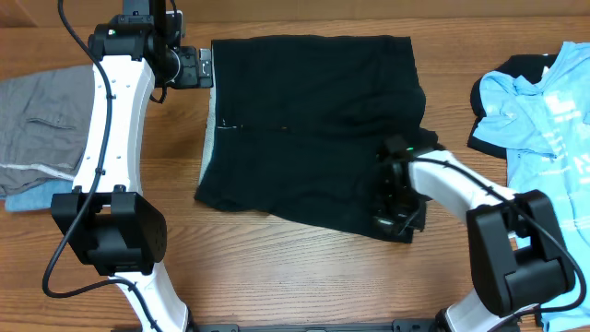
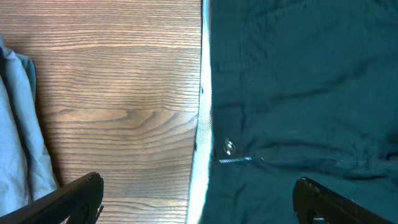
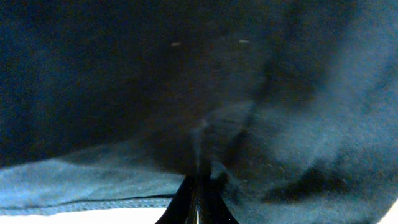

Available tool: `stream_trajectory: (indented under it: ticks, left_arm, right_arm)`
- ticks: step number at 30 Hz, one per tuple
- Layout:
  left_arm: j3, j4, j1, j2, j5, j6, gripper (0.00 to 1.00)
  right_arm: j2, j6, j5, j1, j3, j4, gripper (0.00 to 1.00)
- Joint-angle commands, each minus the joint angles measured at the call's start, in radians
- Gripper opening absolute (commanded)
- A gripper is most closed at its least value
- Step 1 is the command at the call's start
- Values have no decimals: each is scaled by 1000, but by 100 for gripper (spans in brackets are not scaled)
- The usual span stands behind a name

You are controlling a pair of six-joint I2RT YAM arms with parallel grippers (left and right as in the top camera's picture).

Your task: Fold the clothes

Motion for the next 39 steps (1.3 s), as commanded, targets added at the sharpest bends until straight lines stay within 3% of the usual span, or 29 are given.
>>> stream_trajectory:
  ticks: [1,4,8,16,24,30,36,39]
  left_arm:
    - [10,4,5,-3,15,-18,100]
    - [10,4,5,-3,15,-18,100]
    - [10,4,5,-3,15,-18,100]
    - [10,4,5,-3,15,-18,100]
    - [10,4,5,-3,15,-18,100]
    - [10,4,5,-3,15,-18,100]
    - [10,4,5,-3,15,-18,100]
    - [10,4,5,-3,15,-18,100]
  right_arm:
    - [5,-37,162,-124,-27,-11,4]
    - [5,-121,35,-223,-26,-6,4]
    - [-50,-186,-70,-230,51,-64,4]
    - [-139,-531,-763,-208,71,112,4]
    - [-137,-531,-750,-5,-97,532,4]
    - [-133,-270,-400,152,-244,803,4]
    - [-134,-192,-394,159,-255,832,4]
    - [-151,-185,-575,153,-204,820,4]
